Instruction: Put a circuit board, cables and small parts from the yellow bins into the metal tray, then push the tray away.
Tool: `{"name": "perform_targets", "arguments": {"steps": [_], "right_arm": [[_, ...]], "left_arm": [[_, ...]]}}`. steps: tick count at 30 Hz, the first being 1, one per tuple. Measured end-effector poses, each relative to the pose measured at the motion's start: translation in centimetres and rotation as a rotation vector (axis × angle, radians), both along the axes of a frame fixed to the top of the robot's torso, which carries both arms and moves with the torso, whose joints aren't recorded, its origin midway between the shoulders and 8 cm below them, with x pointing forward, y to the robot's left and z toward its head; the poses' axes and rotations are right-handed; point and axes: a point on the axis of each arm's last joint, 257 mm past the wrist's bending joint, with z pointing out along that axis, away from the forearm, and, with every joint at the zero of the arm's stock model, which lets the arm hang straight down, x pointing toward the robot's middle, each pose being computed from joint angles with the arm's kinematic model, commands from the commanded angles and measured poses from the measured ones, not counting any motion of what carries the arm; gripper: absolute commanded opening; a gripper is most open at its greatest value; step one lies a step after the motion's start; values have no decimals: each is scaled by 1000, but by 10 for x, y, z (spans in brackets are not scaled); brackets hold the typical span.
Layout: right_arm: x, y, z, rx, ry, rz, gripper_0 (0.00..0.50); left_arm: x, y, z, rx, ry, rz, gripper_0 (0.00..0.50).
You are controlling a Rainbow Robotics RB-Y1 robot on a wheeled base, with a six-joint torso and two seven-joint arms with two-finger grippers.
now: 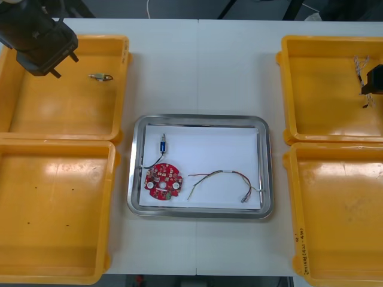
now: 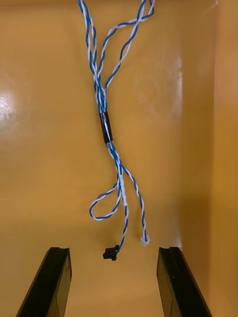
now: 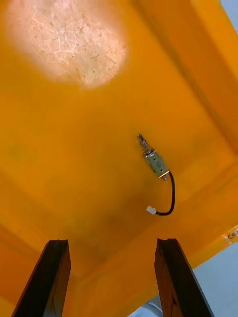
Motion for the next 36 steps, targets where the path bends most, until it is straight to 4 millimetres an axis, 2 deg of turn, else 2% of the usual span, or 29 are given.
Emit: {"name": "perform_targets", "arguments": {"steps": [7, 17, 27, 36], "right_arm": [[0, 2, -16, -2, -1, 0, 500], [-2, 2, -30, 11, -2, -4, 500], [-6, 6, -42, 19, 13, -2, 500], [-7, 7, -45, 24, 17, -7, 500]], "left_arm": [[15, 4, -1, -43, -15, 43, 500], [33, -3, -11, -83, -37, 65, 500], [48, -9, -31, -153, -38, 152, 500], [66, -24, -53, -142, -67, 144, 500]]}}
